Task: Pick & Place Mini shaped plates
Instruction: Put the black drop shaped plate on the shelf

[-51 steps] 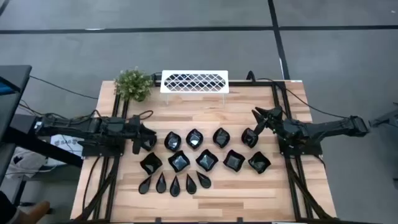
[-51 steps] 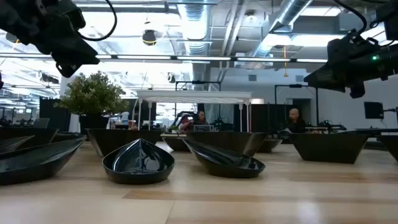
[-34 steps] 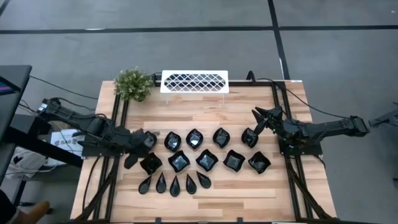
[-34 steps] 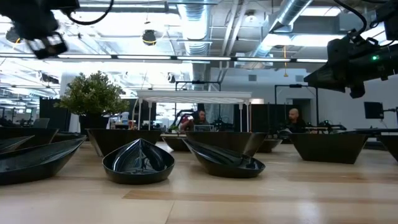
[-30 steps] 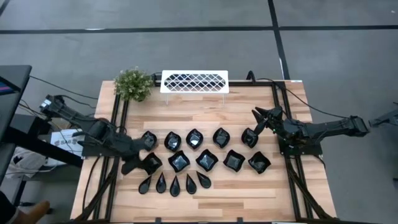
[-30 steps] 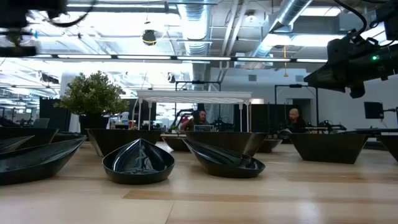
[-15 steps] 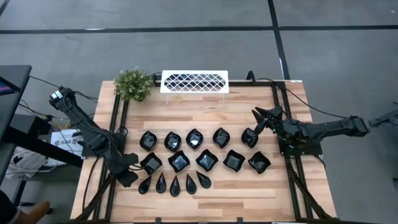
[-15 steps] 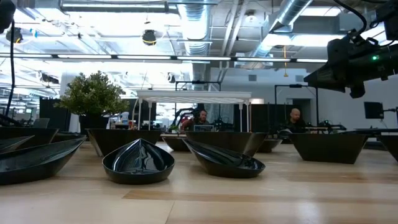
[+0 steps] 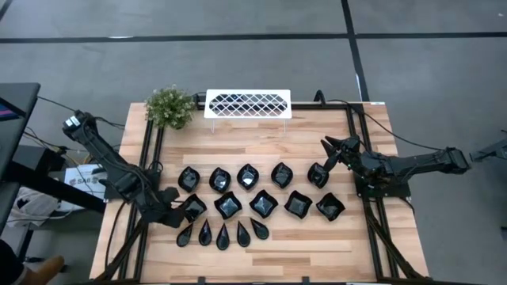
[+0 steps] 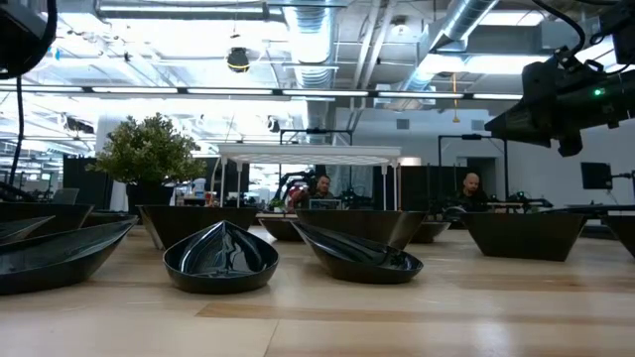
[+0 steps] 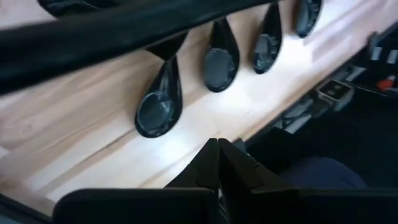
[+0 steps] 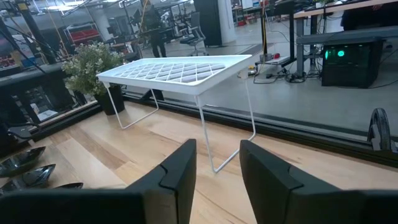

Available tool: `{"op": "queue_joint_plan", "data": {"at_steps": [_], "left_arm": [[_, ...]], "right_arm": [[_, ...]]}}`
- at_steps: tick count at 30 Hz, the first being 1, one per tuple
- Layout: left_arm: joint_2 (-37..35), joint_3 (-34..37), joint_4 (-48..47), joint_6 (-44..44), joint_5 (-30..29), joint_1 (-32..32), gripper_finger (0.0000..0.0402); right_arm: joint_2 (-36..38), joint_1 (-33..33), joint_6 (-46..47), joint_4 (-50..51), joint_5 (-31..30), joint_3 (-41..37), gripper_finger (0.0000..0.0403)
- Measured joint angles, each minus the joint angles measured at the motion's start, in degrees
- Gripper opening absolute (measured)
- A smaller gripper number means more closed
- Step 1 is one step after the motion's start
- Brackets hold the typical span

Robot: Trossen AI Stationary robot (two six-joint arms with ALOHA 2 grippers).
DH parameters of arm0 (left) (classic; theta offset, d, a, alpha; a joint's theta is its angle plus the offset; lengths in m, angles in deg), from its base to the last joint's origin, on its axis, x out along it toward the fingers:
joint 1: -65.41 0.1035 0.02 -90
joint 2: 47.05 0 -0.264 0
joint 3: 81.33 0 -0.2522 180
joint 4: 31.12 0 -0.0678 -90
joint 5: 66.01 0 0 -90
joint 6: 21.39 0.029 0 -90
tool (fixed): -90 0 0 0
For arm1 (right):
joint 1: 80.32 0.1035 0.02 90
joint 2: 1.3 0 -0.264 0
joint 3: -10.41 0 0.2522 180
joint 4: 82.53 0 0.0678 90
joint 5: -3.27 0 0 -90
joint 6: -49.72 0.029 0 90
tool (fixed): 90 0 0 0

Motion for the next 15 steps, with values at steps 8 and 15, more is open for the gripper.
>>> {"op": "queue_joint_plan", "data": {"at_steps": [8, 15], "left_arm": [[7.2, 0.0, 0.2, -2.7, 6.3, -0.1, 0.0004], [11.5, 0.0, 0.4, 0.6, 6.5, -1.3, 0.0008]], "right_arm": [[0.0, 0.0, 0.0, 0.0, 0.0, 0.0, 0.0119], [0.0, 0.0, 0.0, 0.0, 0.0, 0.0, 0.0119]]}}
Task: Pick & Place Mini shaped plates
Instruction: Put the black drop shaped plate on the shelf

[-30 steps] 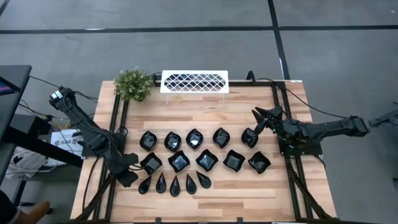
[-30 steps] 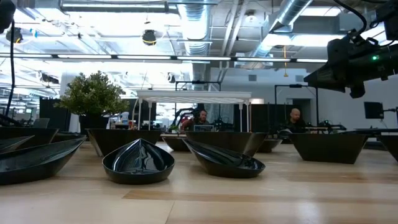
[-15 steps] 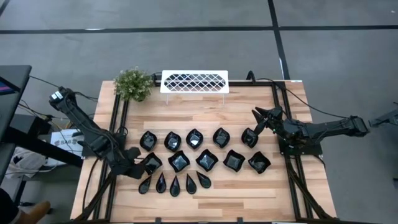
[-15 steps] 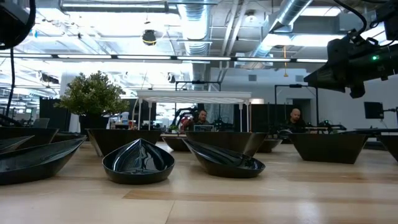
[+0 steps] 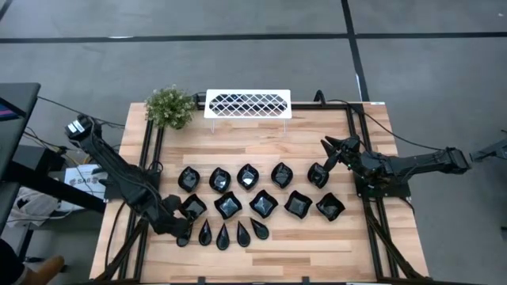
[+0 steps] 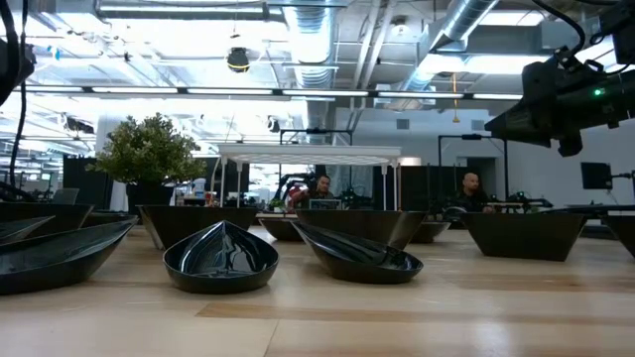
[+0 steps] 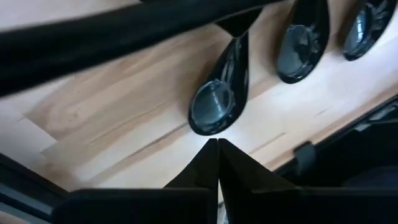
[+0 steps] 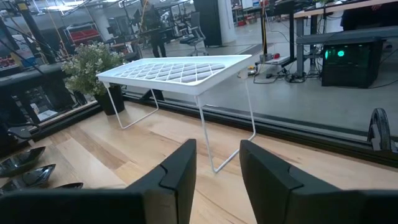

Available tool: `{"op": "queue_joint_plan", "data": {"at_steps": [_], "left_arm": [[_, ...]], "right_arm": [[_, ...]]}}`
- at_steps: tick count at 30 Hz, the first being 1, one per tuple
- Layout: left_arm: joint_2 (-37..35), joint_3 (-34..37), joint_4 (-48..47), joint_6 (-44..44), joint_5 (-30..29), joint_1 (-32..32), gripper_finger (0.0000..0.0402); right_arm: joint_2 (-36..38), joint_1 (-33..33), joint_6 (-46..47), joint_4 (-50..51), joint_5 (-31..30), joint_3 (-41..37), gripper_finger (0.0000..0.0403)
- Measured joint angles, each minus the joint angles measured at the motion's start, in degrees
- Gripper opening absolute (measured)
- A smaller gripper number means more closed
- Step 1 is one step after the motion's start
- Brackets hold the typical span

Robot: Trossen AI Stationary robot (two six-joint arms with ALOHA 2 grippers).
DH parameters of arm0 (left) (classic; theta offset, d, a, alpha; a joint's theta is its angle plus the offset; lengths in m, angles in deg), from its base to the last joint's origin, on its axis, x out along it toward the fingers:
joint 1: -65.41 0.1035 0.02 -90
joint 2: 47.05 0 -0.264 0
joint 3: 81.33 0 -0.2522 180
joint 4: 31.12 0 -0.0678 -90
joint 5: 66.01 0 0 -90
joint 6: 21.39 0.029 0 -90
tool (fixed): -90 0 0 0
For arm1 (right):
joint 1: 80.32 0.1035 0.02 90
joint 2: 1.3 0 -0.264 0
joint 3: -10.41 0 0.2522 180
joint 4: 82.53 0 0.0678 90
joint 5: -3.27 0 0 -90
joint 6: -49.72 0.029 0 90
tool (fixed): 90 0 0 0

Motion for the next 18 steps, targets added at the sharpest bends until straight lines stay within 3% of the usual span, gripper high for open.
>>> {"op": "queue_joint_plan", "data": {"at_steps": [11, 18], "left_arm": [[0.3, 0.0, 0.2, -0.1, -3.1, 0.0, 0.0012], [0.3, 0.0, 0.3, -0.2, -3.5, 0.0, 0.006]], "right_arm": [[0.0, 0.0, 0.0, 0.0, 0.0, 0.0, 0.0119], [0.0, 0.0, 0.0, 0.0, 0.0, 0.0, 0.0119]]}}
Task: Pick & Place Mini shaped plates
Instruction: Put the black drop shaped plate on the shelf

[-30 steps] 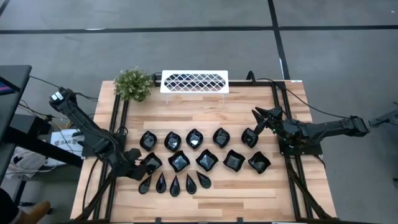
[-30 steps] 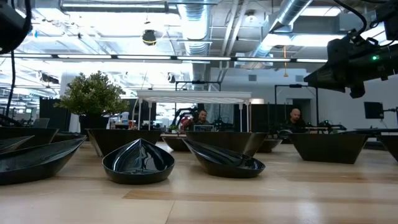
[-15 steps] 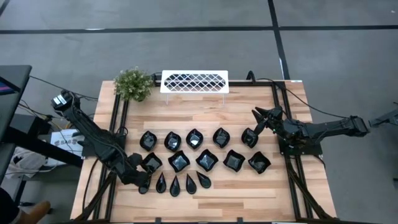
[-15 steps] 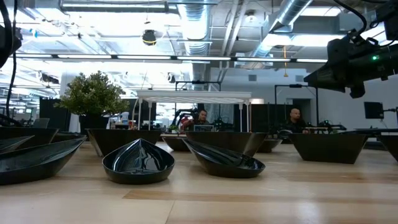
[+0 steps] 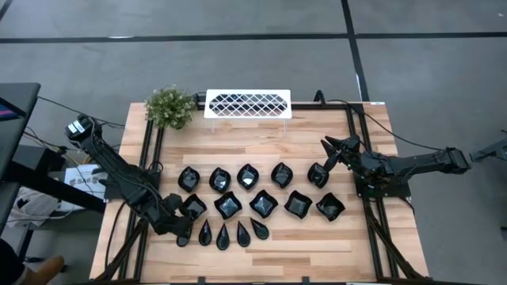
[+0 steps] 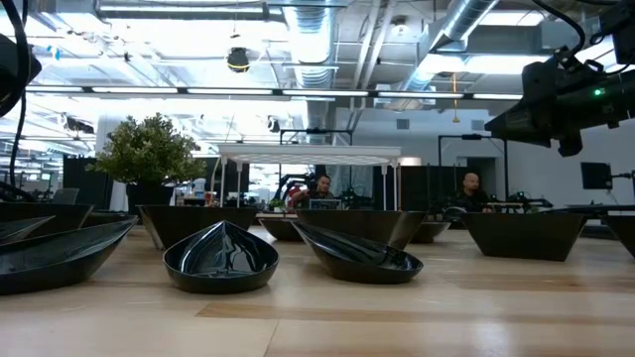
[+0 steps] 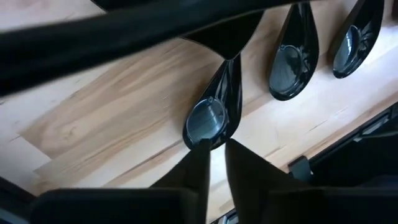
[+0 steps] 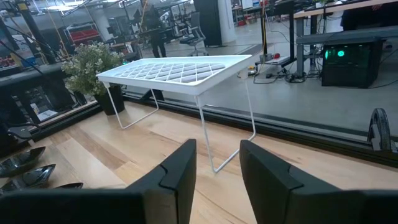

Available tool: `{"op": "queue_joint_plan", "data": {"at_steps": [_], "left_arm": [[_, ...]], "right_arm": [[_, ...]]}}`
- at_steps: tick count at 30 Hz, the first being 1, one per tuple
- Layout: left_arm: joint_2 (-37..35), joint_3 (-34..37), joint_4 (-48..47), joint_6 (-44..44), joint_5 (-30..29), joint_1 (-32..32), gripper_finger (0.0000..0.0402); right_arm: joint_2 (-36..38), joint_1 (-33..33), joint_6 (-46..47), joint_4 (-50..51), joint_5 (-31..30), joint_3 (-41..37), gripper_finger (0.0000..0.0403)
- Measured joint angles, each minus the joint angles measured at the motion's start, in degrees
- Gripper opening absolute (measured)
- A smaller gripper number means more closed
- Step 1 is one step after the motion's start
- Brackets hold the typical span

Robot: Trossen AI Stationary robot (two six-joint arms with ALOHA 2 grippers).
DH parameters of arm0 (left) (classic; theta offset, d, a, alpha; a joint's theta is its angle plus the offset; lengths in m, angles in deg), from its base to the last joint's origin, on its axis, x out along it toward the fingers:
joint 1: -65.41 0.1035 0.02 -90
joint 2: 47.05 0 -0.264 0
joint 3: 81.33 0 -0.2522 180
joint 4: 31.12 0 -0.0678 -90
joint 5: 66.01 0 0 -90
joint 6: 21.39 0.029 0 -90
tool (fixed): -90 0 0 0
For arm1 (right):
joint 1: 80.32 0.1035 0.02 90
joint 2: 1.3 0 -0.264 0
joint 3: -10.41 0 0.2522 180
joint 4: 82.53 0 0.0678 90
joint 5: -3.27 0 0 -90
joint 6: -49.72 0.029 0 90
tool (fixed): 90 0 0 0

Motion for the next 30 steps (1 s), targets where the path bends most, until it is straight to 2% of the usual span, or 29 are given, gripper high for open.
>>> {"op": "queue_joint_plan", "data": {"at_steps": [5, 9, 30], "left_arm": [[0.0, 0.0, 0.0, 0.0, -2.2, 0.0, 0.0116], [0.0, 0.0, 0.2, 0.0, -2.9, 0.0, 0.0141], [11.8, 0.0, 5.2, 2.9, -2.4, -1.0, 0.0131]], "right_arm": [[0.0, 0.0, 0.0, 0.0, 0.0, 0.0, 0.0119], [0.0, 0.0, 0.0, 0.0, 0.0, 0.0, 0.0119], [0.0, 0.0, -0.1, 0.0, -0.1, 0.0, 0.0119]]}}
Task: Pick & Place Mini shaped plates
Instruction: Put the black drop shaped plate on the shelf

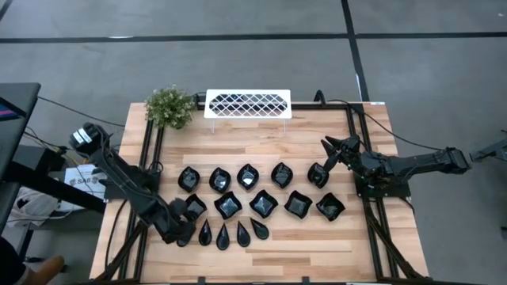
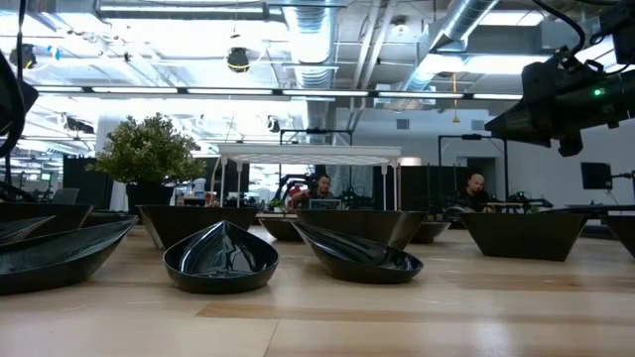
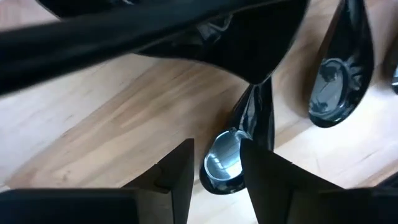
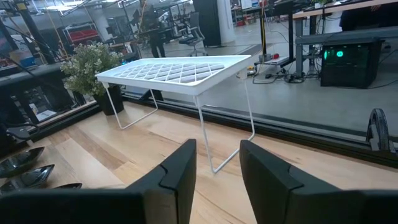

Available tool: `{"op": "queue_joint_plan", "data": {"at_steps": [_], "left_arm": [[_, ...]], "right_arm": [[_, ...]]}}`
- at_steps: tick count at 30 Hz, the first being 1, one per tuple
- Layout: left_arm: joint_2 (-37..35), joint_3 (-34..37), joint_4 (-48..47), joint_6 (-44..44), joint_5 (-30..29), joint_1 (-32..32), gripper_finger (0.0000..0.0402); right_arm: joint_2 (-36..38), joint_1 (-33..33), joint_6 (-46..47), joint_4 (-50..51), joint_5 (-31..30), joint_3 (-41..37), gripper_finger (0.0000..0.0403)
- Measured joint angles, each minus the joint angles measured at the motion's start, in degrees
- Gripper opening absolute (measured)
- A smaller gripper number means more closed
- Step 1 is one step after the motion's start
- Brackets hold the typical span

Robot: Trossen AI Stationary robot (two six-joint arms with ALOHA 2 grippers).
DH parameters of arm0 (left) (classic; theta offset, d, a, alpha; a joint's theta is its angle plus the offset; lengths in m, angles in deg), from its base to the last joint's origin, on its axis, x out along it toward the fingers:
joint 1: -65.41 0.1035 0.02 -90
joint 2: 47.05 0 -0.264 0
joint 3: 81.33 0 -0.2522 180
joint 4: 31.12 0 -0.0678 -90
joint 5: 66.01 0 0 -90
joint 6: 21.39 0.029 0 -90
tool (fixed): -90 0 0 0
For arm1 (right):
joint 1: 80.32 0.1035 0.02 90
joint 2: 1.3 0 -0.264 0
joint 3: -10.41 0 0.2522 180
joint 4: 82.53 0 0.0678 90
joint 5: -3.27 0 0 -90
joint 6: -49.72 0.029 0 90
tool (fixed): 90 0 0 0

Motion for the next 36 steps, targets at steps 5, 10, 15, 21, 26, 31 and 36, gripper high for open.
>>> {"op": "queue_joint_plan", "data": {"at_steps": [5, 10, 15, 21, 26, 31, 36], "left_arm": [[0.8, 0.0, 1.0, 0.1, 0.8, 0.0, 0.0131], [1.3, 0.0, 1.3, 0.5, 0.8, 0.0, 0.0131], [2.7, 0.0, 1.6, 0.5, 0.8, 0.0, 0.0131], [2.8, 0.0, 1.7, 0.5, 0.8, 0.1, 0.0123], [2.8, 0.0, 1.7, 0.5, 0.6, 0.3, 0.0084], [2.8, 0.0, 1.7, 0.3, 0.5, 0.4, 0.0028], [2.8, 0.0, 2.0, 0.3, 1.2, 0.4, 0.0008]], "right_arm": [[0.0, 0.0, 0.0, 0.0, 0.0, 0.0, 0.0119], [0.0, 0.0, 0.0, 0.0, 0.0, 0.0, 0.0119], [0.0, 0.0, 0.0, 0.0, 0.0, 0.0, 0.0119], [0.0, 0.0, 0.0, 0.0, 0.0, 0.0, 0.0119], [0.0, 0.0, 0.0, 0.0, 0.0, 0.0, 0.0119], [0.0, 0.0, 0.1, 0.0, 0.0, 0.0, 0.0119], [0.0, 0.0, 0.1, 0.0, 0.0, 0.0, 0.0119]]}}
